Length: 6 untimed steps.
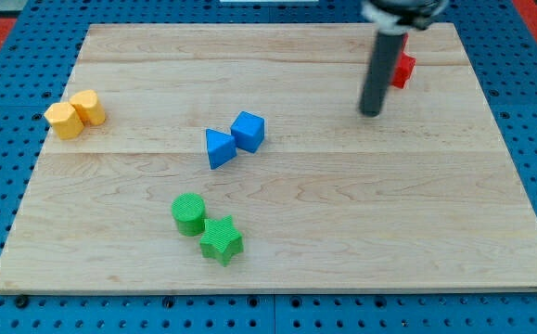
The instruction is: Move the blue cube to the bottom of the red star
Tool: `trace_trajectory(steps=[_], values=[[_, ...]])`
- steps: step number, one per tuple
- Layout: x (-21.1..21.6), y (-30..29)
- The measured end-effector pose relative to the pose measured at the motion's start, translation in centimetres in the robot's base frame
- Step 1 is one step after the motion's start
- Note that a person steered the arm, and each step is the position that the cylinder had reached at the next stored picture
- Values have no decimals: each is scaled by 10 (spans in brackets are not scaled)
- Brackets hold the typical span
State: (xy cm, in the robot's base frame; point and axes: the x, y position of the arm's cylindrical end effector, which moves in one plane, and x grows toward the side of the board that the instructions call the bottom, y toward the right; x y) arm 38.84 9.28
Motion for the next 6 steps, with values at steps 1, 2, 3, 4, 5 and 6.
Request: trace_trajectory(steps=[1, 2, 3, 4, 5, 6], values=[[-26, -96], [-6, -198], [28, -188], [28, -105], [28, -33], [42, 3]])
